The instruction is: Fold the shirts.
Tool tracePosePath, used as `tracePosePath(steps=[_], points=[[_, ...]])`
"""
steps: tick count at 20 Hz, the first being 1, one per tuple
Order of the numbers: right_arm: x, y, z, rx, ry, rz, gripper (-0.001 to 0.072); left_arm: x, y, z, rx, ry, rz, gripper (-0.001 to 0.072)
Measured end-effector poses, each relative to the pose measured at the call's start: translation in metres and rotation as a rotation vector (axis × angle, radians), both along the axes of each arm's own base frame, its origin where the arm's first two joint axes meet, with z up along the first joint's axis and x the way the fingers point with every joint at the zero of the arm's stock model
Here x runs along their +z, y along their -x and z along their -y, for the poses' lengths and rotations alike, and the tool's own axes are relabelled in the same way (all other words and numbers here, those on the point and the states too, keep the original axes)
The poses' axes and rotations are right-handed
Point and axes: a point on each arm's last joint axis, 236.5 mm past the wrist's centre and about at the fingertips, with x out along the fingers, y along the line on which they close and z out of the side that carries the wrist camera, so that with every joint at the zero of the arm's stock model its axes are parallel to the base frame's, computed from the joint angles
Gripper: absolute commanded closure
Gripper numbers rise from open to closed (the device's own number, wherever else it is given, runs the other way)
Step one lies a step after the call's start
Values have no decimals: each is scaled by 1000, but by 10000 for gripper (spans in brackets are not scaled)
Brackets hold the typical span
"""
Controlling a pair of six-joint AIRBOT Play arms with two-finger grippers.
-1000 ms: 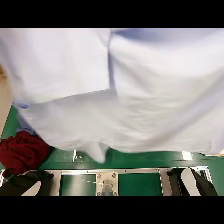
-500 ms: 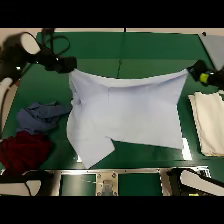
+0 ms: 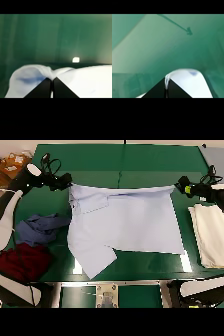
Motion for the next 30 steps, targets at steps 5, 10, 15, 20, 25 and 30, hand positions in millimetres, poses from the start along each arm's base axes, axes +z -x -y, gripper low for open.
tracePosePath(steps=[5,10,15,20,25,30], points=[[27,-32,10,-13,12,81,697,19,-32,0,44,64,153,687],[18,-36,9,12,9,62,698,22,-38,-3,37,44,198,687],[-14,1,7,127,42,-104,700,-9,-5,2,-121,-62,74,688],[-46,60,10,209,98,-320,700,-39,40,0,-245,-135,-104,687],[-81,105,6,241,100,-469,697,-56,75,-6,-318,-171,-250,687],[-95,123,2,257,92,-527,696,-64,92,-6,-341,-166,-329,687]])
